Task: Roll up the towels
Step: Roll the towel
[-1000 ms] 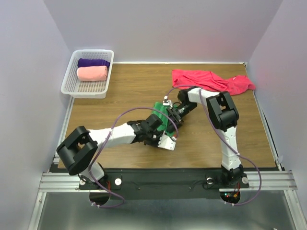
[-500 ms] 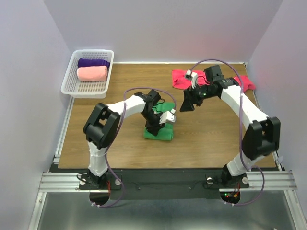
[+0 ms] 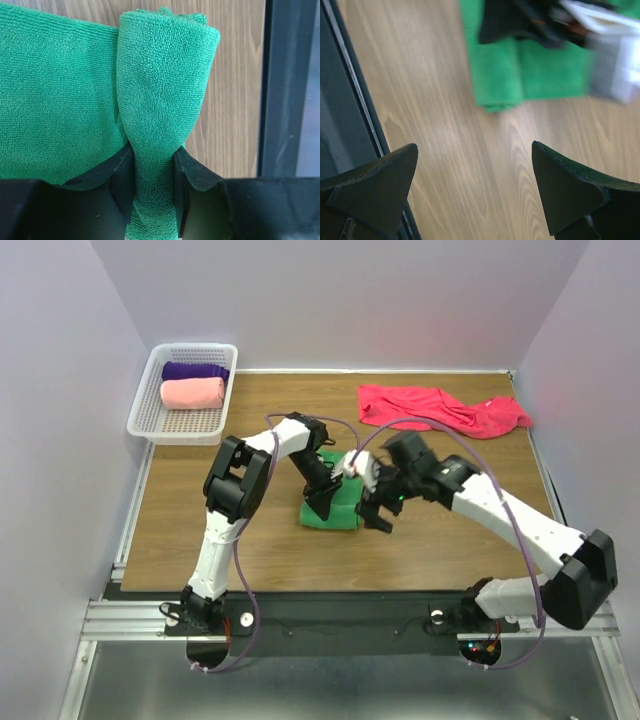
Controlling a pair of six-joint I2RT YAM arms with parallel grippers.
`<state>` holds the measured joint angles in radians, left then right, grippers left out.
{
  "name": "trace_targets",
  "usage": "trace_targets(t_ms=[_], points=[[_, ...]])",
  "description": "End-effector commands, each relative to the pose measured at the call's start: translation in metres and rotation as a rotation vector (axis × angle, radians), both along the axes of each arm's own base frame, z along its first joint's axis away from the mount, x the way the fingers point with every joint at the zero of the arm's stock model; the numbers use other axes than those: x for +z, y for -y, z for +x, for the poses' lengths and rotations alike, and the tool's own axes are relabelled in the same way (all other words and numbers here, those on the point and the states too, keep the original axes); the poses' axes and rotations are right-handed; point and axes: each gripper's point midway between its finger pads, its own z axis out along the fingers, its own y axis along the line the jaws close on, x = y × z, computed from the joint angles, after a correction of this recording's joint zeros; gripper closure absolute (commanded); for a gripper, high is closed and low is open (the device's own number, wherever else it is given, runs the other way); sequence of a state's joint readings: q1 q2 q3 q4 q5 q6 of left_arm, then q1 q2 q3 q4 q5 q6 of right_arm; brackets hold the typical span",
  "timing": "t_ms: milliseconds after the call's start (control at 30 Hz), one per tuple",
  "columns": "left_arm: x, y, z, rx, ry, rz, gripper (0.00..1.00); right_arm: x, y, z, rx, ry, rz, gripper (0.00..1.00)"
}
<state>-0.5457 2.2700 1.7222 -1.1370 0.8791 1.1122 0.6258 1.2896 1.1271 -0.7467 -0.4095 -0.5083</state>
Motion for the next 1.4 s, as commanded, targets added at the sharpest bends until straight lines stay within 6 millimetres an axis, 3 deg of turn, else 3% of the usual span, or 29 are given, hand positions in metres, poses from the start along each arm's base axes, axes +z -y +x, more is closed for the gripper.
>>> trace_targets(t_ms=[0, 167, 267, 733, 767, 800, 867, 900, 1000, 1167, 1267, 1367], points=[[-0.047, -0.027, 0.013, -0.068, 0.052, 0.128, 0.59, -0.024, -0.026, 0.01, 0.069, 0.197, -0.163, 0.0], [-0.052, -0.024, 0.018, -0.046, 0.037, 0.131, 0.57, -0.051, -0.067, 0.013, 0.118, 0.365, -0.26, 0.0], [-0.053, -0.024, 0.018, -0.046, 0.034, 0.13, 0.56, -0.058, -0.076, 0.019, 0.098, 0.422, -0.251, 0.0], [-0.049, -0.024, 0.026, -0.037, 0.055, 0.118, 0.51, -0.119, -0.085, 0.023, 0.114, 0.426, -0.288, 0.01], [-0.049, -0.025, 0.026, -0.038, 0.057, 0.117, 0.51, -0.123, -0.084, 0.023, 0.116, 0.422, -0.296, 0.04], [-0.048, -0.025, 0.026, -0.037, 0.059, 0.117, 0.5, -0.127, -0.083, 0.022, 0.118, 0.413, -0.303, 0.18], [-0.044, -0.025, 0.028, -0.033, 0.068, 0.111, 0.45, -0.131, -0.08, 0.018, 0.112, 0.389, -0.298, 0.35], [-0.038, -0.025, 0.031, -0.022, 0.076, 0.096, 0.4, -0.128, -0.083, 0.014, 0.112, 0.369, -0.264, 0.49], [-0.012, -0.026, 0.042, 0.007, 0.136, 0.046, 0.35, -0.123, -0.082, 0.004, 0.135, 0.314, -0.208, 0.65], [0.046, -0.035, 0.051, 0.043, 0.264, -0.002, 0.31, -0.118, -0.078, -0.013, 0.188, 0.19, -0.155, 0.72], [0.069, -0.05, 0.065, 0.088, 0.333, -0.014, 0.3, -0.115, -0.073, -0.016, 0.189, 0.135, -0.151, 0.76], [0.104, -0.07, 0.085, 0.188, 0.405, -0.063, 0.28, -0.118, -0.07, -0.021, 0.203, 0.055, -0.144, 0.76]])
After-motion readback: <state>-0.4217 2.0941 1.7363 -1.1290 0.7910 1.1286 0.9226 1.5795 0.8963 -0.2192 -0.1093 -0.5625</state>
